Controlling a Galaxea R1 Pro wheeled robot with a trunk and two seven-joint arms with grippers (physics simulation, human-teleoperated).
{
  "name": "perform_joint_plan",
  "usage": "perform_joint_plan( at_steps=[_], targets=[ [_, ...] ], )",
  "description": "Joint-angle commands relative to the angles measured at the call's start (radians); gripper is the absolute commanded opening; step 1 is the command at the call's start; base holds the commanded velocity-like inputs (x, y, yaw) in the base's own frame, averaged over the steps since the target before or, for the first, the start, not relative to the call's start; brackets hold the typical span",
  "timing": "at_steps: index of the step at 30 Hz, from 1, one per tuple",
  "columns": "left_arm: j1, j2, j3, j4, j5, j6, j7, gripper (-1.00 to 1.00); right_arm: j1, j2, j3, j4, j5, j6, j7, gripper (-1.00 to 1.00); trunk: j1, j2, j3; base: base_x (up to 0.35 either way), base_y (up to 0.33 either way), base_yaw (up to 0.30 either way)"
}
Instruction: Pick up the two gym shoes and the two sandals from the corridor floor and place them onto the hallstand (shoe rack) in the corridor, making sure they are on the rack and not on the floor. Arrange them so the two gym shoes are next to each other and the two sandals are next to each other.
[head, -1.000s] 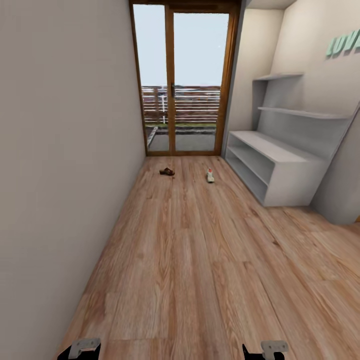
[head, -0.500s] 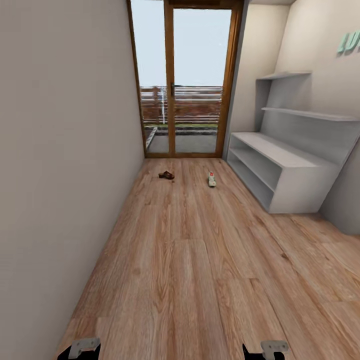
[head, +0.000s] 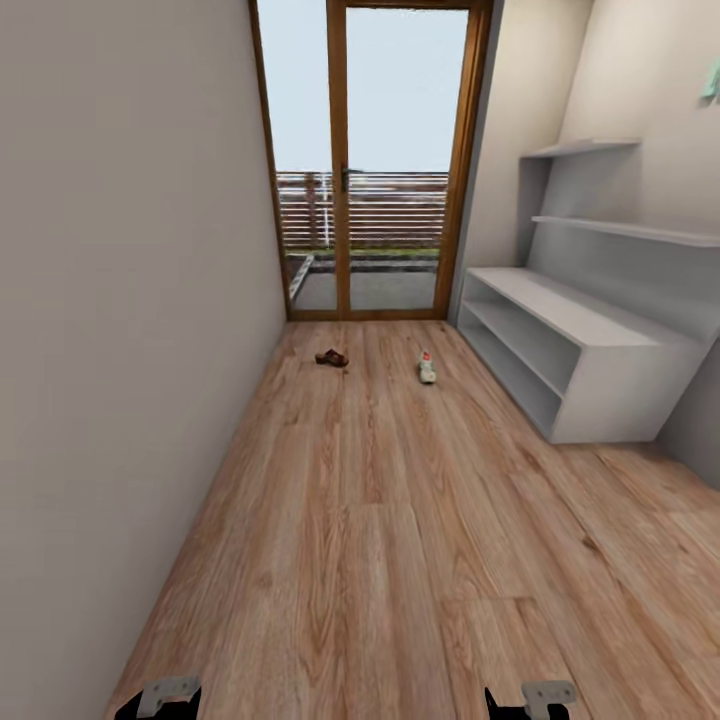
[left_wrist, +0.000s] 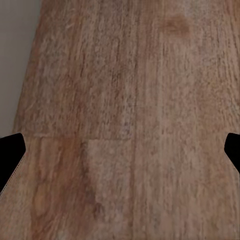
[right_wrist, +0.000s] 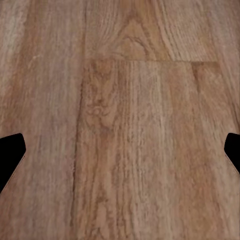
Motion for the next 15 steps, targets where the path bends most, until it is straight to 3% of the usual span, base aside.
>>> perform_joint_plan(
  at_steps=[1, 15],
  targets=[
    [-0.001, 0.0, 0.003, 0.001, 0.003, -0.003, -0.001, 1.0, 0.0, 0.0, 0.0, 0.001, 0.0, -0.003, 0.0, 1.0, 0.0, 0.0, -0.001, 0.339, 0.0, 0.0],
    [-0.001, 0.0, 0.003, 0.001, 0.003, -0.003, -0.001, 1.0, 0.0, 0.0, 0.0, 0.001, -0.001, -0.003, 0.0, 1.0, 0.0, 0.0, -0.001, 0.339, 0.0, 0.0]
  ],
)
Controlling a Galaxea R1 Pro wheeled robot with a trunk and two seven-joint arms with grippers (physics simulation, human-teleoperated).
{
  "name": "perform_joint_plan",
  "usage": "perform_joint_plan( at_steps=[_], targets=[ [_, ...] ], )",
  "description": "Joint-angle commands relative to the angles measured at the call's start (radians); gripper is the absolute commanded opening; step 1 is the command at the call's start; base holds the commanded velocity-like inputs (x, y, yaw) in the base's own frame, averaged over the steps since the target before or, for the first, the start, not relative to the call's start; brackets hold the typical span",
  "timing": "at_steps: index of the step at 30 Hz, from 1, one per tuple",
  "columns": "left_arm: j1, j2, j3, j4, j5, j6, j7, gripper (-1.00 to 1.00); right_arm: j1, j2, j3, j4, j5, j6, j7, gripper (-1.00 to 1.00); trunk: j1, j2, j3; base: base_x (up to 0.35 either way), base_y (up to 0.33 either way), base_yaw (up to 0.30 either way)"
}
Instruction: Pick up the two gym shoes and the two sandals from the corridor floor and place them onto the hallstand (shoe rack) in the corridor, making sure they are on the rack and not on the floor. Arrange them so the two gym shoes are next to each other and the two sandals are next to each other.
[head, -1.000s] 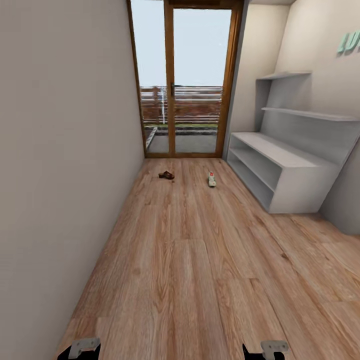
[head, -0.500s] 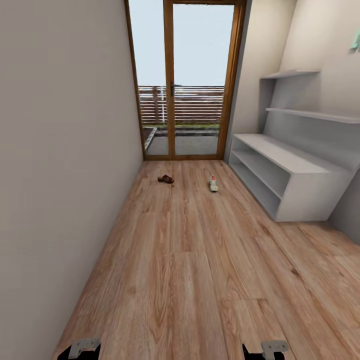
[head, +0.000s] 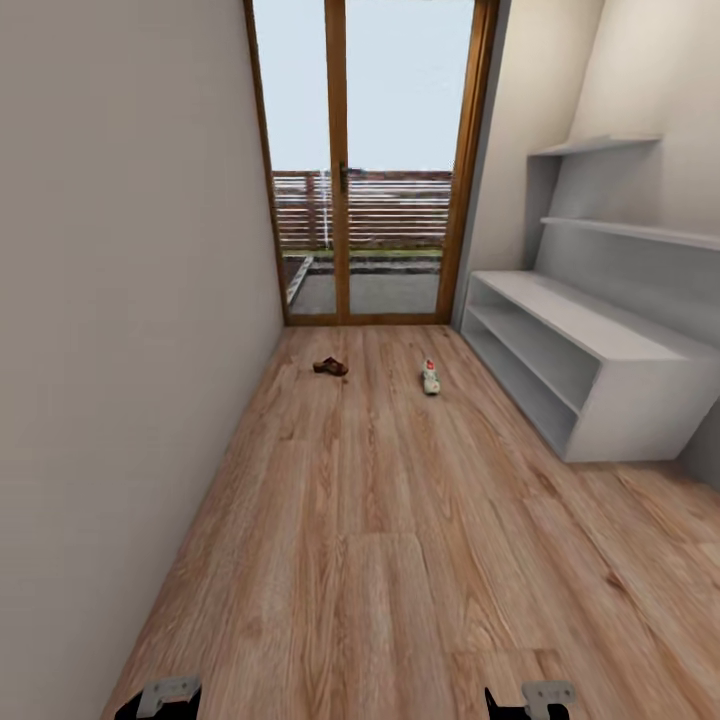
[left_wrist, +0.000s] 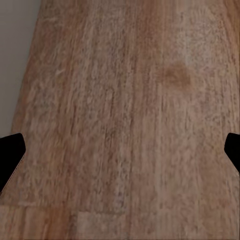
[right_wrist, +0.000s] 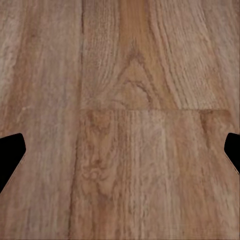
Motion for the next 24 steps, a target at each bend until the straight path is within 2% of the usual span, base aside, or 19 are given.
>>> perform_joint_plan(
  at_steps=[1, 24],
  targets=[
    [-0.001, 0.0, 0.003, 0.001, 0.003, -0.003, -0.001, 1.0, 0.0, 0.0, 0.0, 0.001, 0.0, -0.003, 0.0, 1.0, 0.0, 0.0, -0.001, 0.339, 0.0, 0.0],
    [-0.001, 0.0, 0.003, 0.001, 0.003, -0.003, -0.001, 1.0, -0.001, 0.0, 0.001, 0.001, 0.0, -0.003, 0.0, 1.0, 0.0, 0.0, -0.001, 0.339, 0.0, 0.0]
  ],
)
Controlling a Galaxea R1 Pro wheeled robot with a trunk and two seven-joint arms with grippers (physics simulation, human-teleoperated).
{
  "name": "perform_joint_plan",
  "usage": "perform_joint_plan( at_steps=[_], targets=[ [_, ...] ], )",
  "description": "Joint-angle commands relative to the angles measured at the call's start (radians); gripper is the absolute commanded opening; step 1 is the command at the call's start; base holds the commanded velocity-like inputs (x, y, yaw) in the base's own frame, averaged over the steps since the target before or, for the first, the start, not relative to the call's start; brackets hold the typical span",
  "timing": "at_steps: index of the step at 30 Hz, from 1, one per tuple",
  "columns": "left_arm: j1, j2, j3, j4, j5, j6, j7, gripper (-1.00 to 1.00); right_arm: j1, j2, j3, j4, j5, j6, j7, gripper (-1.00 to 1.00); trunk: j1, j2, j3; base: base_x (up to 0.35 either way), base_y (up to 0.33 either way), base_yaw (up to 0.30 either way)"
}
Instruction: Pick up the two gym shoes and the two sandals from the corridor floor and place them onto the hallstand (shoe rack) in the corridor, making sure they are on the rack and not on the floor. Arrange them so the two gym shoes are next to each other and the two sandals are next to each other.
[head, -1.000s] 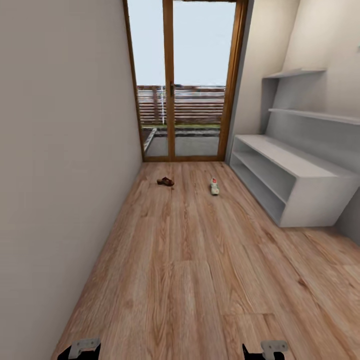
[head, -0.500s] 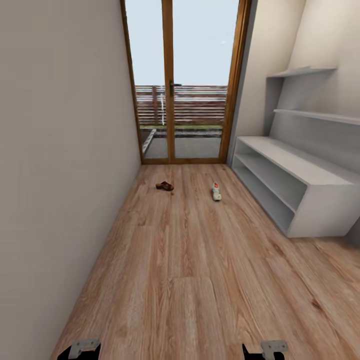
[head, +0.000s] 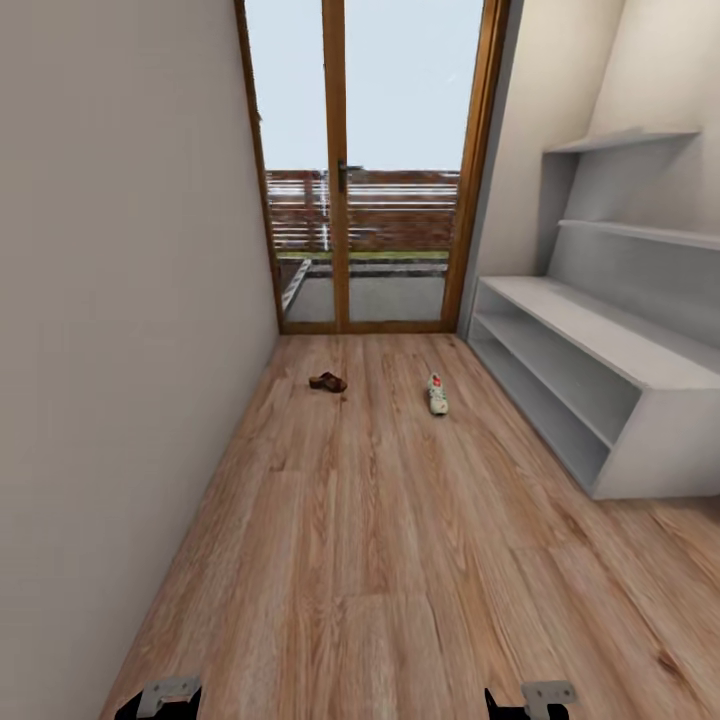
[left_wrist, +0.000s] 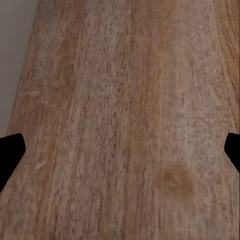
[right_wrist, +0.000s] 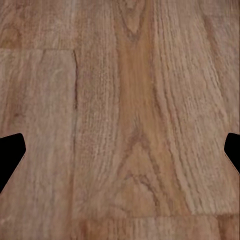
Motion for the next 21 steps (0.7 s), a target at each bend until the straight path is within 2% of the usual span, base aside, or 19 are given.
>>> perform_joint_plan(
  at_steps=[1, 21],
  targets=[
    [-0.001, 0.0, 0.003, 0.001, 0.003, -0.003, -0.001, 1.0, 0.0, 0.0, 0.0, 0.001, 0.0, -0.003, 0.0, 1.0, 0.0, 0.0, -0.001, 0.339, 0.0, 0.0],
    [-0.001, 0.0, 0.003, 0.001, 0.003, -0.003, -0.002, 1.0, 0.0, 0.0, 0.001, 0.0, 0.0, -0.003, 0.001, 1.0, 0.0, 0.0, -0.001, 0.339, 0.0, 0.0]
  ],
)
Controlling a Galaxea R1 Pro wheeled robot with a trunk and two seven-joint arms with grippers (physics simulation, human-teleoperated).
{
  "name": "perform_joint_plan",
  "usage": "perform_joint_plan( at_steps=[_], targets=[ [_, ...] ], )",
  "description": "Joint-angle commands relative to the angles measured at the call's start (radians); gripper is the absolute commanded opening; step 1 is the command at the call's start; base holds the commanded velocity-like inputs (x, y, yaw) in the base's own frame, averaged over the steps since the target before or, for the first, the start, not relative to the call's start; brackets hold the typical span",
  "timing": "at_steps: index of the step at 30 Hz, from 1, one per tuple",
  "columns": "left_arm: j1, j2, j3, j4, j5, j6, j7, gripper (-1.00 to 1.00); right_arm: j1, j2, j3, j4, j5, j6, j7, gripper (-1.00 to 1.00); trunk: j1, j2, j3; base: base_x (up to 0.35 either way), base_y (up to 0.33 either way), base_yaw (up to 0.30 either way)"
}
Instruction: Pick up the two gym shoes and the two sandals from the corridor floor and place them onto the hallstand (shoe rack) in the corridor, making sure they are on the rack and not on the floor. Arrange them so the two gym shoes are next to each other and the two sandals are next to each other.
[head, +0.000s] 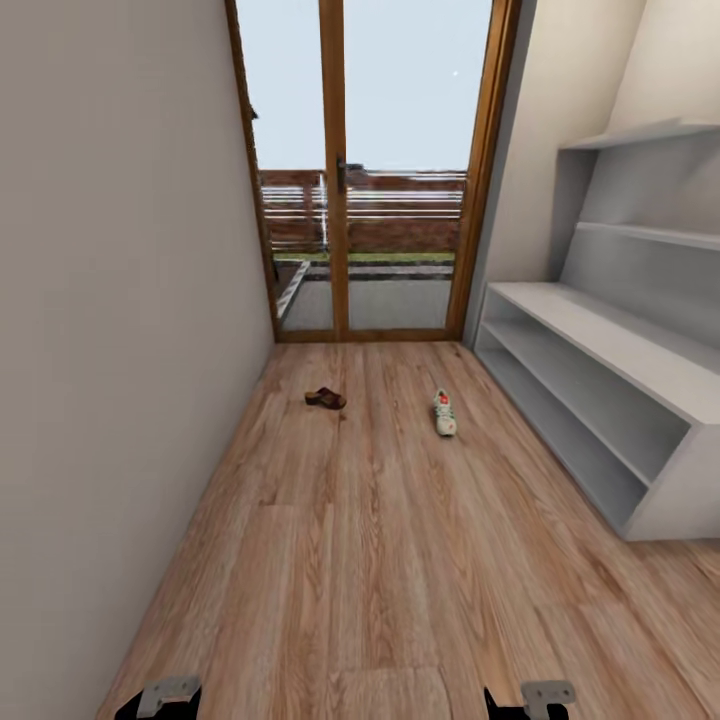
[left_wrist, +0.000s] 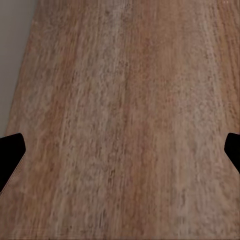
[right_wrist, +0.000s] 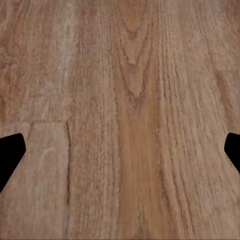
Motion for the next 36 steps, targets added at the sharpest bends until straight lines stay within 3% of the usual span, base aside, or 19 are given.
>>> perform_joint_plan(
  at_steps=[1, 36],
  targets=[
    [-0.001, 0.0, 0.003, 0.001, 0.003, -0.003, -0.001, 1.0, 0.0, 0.0, 0.0, 0.001, 0.0, -0.003, 0.0, 1.0, 0.0, 0.0, -0.001, 0.339, 0.0, 0.0],
    [-0.001, 0.0, 0.003, 0.001, 0.003, -0.003, -0.001, 1.0, 0.0, 0.0, 0.0, 0.001, -0.001, -0.003, 0.002, 1.0, 0.0, 0.0, -0.001, 0.339, 0.0, 0.0]
  ],
)
